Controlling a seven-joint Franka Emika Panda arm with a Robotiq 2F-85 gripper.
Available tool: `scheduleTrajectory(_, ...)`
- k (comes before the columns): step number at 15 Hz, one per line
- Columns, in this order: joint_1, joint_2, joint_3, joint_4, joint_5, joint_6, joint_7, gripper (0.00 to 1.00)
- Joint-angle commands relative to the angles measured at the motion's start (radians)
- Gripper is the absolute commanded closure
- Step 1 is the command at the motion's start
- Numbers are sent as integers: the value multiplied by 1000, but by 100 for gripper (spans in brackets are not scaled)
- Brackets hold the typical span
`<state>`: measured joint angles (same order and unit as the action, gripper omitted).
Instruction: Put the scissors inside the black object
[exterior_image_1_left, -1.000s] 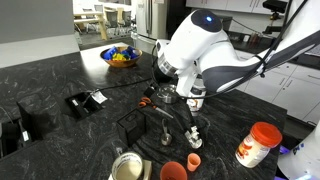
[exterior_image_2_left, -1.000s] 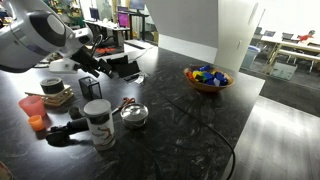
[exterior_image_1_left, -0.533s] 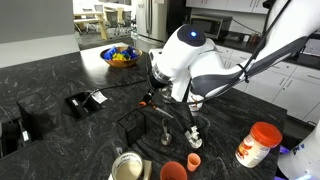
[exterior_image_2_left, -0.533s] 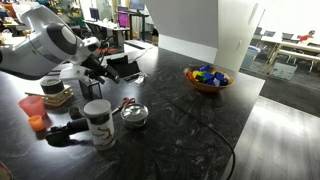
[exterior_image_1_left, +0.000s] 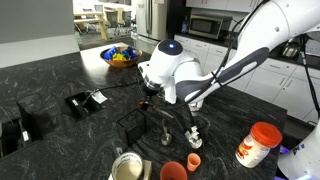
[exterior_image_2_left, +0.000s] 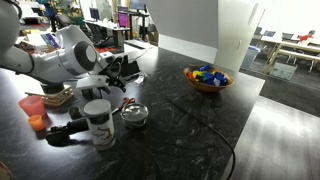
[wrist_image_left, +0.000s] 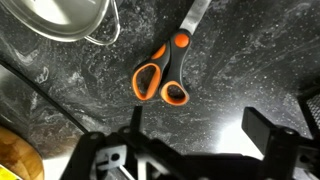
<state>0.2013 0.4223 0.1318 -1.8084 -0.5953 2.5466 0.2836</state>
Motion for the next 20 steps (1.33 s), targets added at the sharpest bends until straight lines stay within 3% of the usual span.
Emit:
scheduleTrajectory(1,12,44,-20,52,95,4,-128,0)
scheduleTrajectory(7,14,93,-48,86,177,-8,-225,0)
scheduleTrajectory(20,14,144,-92,134,300,14,-186,0)
